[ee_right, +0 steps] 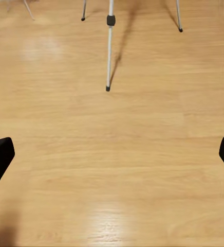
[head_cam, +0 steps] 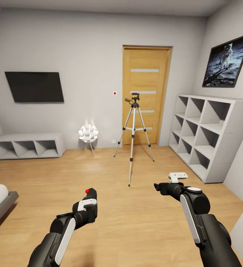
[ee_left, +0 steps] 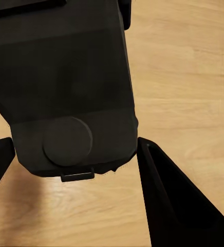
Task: Attach the digital camera to the camera tripod in the bedroom.
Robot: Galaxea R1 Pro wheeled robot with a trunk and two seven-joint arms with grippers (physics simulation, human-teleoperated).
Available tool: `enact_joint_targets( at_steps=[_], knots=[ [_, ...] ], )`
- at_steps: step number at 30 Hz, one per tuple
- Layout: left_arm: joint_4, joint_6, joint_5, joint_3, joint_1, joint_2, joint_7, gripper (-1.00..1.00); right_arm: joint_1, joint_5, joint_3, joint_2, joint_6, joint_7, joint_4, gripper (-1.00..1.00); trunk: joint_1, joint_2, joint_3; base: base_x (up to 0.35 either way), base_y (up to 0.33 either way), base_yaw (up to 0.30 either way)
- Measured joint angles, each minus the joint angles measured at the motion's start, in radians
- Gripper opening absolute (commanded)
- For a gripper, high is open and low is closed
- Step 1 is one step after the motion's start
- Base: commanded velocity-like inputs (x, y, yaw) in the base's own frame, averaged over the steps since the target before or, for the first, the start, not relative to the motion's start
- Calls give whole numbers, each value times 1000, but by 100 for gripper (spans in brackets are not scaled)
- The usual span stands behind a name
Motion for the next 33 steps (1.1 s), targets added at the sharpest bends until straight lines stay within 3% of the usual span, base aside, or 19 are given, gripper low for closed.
enact_joint_targets(
  at_steps=[26, 33],
  knots=[
    [0, 0, 2, 2, 0, 0, 0, -100, 0, 0, 2, 1, 0, 0, 0, 100, 0, 0, 0, 200, 278, -264],
    [0, 0, 1, 24, 0, 0, 0, -100, 0, 0, 2, 1, 0, 0, 0, 100, 0, 0, 0, 166, 289, -266]
  ],
)
